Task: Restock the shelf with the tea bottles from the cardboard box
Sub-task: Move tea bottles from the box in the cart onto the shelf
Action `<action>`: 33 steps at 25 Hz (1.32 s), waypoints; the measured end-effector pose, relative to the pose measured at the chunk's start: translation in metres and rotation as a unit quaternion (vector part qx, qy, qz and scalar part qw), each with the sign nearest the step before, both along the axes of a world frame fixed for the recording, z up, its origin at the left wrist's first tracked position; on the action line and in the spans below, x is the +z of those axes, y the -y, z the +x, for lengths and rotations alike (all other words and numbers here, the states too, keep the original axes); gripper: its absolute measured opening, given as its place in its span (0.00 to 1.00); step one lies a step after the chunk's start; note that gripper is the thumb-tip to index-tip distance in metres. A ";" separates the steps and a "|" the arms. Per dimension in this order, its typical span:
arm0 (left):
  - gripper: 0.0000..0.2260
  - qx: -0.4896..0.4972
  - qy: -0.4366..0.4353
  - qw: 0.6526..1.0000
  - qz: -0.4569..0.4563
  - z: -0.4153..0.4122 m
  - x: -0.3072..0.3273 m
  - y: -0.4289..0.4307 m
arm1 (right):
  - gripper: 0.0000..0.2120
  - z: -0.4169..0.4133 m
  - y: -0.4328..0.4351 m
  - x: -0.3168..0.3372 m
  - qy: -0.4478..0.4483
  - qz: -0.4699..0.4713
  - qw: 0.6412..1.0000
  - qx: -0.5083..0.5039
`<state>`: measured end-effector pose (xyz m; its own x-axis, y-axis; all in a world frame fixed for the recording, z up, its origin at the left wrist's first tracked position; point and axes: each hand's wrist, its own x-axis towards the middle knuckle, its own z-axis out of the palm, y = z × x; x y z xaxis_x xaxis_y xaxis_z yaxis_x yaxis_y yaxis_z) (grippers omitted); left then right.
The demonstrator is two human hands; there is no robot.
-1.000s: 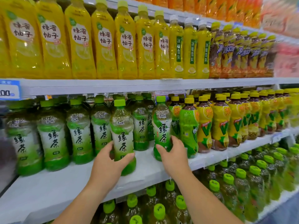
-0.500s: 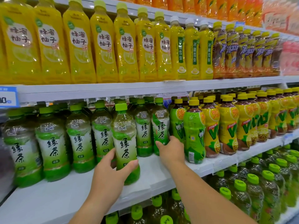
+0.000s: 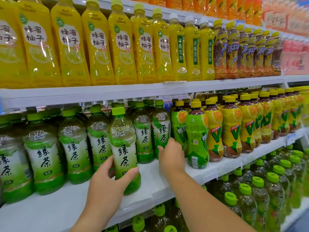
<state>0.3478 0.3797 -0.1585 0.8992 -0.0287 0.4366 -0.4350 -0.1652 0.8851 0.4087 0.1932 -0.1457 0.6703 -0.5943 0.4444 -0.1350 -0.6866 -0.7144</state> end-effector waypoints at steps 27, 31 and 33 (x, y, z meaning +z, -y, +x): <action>0.18 -0.054 -0.039 0.998 0.014 -0.005 0.014 -0.009 | 0.15 -0.057 -0.058 0.015 0.138 0.285 0.882 0.350; 0.17 -0.024 -0.025 0.998 0.043 -0.013 0.013 -0.043 | 0.27 -0.065 -0.089 0.014 0.116 0.274 0.875 0.383; 0.18 0.036 -0.022 0.996 0.082 -0.018 0.010 -0.077 | 0.27 -0.064 -0.124 0.014 0.097 0.271 0.864 0.413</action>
<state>0.3295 0.4564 -0.1483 0.9194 -0.0306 0.3921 -0.3787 -0.3379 0.8616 0.3447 0.3175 -0.1314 0.9095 -0.1050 0.4022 0.3992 -0.0488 -0.9156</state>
